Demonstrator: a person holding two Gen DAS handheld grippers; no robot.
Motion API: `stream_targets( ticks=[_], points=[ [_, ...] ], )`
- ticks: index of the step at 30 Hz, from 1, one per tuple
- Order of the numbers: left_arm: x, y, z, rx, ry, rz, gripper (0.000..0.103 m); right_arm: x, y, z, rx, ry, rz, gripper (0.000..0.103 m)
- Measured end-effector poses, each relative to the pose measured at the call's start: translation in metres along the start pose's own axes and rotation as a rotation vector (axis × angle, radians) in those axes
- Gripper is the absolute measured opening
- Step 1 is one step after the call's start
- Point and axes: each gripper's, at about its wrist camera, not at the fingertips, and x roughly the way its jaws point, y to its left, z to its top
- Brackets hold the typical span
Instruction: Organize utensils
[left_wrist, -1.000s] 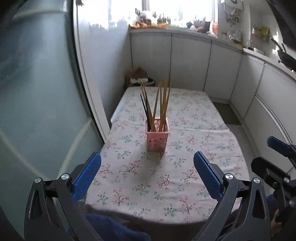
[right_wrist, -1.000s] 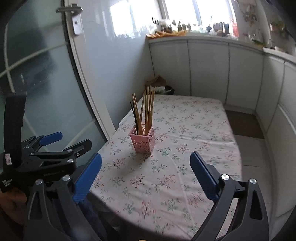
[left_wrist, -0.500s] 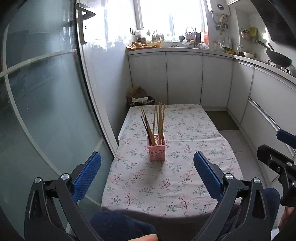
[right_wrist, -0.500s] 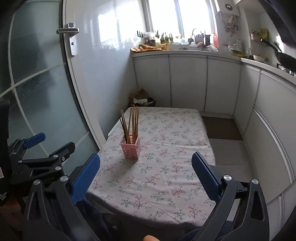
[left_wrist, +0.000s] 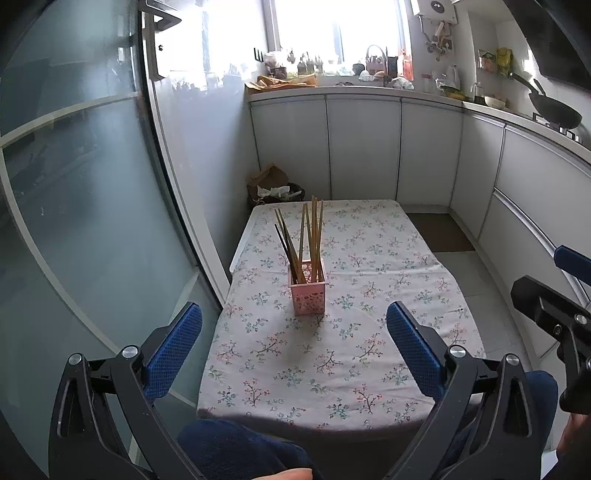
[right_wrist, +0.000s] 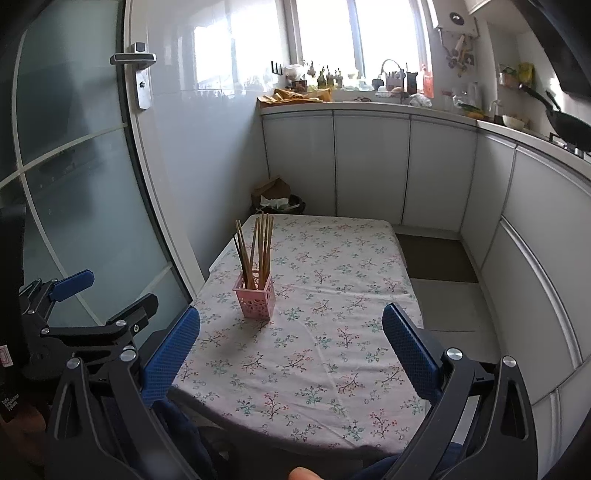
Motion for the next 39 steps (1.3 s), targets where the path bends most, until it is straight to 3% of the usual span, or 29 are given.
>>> stream_targets(
  ticks=[39],
  points=[
    [-0.0005, -0.0048, -0.0002, -0.005, 0.008, -0.015, 0.096, 0.0054, 0.0010, -0.0017, 0.015, 0.010, 0.035, 0.096]
  ],
)
